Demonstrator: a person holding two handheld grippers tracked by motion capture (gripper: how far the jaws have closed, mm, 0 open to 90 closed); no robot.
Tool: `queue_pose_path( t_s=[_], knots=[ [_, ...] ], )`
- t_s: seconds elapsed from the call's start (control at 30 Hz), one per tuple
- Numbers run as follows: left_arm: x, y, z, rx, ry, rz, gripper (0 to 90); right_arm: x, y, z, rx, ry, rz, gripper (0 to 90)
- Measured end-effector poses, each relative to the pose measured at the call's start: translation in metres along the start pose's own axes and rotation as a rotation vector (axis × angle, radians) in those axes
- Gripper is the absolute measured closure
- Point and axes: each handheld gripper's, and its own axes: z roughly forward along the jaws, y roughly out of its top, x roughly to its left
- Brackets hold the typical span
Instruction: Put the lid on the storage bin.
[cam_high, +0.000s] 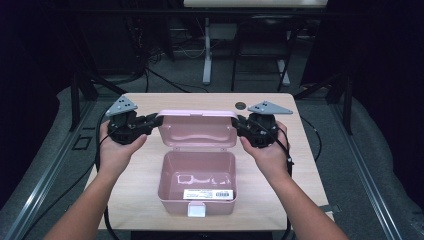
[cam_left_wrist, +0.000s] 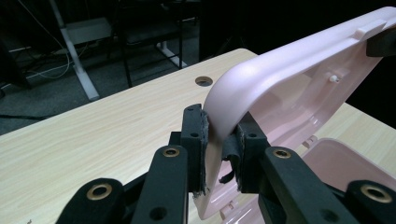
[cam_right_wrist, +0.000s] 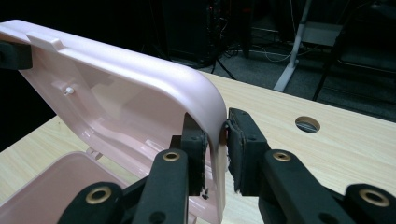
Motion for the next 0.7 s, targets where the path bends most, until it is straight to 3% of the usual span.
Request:
queue_pose_path(
  t_s=[0.7],
  knots=[
    [-0.008,-0.011,-0.019,-0.005,-0.035,0.008,76.0,0.005,-0.011,-0.016,0.000,0.033,-0.015,75.5]
  ],
)
